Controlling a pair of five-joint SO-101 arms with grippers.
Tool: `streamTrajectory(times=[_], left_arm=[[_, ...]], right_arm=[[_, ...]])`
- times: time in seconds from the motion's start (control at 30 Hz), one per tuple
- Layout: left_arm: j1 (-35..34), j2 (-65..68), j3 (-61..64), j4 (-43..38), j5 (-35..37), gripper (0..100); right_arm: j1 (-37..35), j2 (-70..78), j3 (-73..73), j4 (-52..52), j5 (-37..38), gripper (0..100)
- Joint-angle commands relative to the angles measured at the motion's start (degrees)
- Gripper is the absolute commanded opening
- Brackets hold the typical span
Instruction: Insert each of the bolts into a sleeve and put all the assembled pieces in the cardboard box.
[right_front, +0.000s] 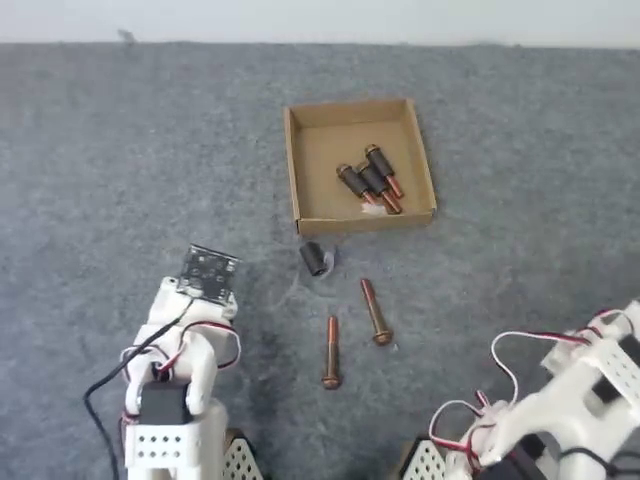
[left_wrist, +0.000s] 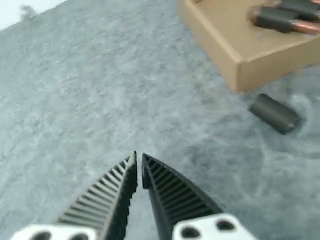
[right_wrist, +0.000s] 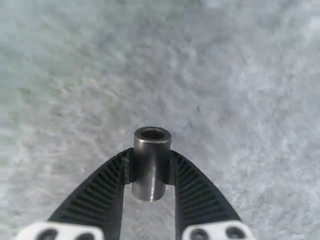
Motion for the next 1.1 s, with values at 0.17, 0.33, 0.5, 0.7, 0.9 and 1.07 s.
streamTrajectory(times=[0.17,0.33,0.5,0.7,0.9,1.07], left_arm=[[3.16,12.04,-12.44,1.32,-0.09,1],[3.25,34.02,-27.47,1.58,0.18,1],[8.00,52.92,-39.34,2.55,0.09,1],[28.48,67.34,-47.52,7.82,0.09,1],[47.21,81.49,-52.70,7.74,0.44,1],[50.55,97.76,-60.79,5.27,5.80,1]], right_arm=[[3.38,-2.86,0.18,-1.27,2.20,0.7],[3.30,-2.86,0.26,-1.27,2.37,0.7],[3.30,-2.59,0.26,-1.27,2.46,0.7],[3.03,-2.33,0.26,-1.27,2.20,0.8],[2.95,-2.33,0.26,-1.27,2.37,0.9],[2.86,-2.33,0.35,-1.27,2.46,0.9]])
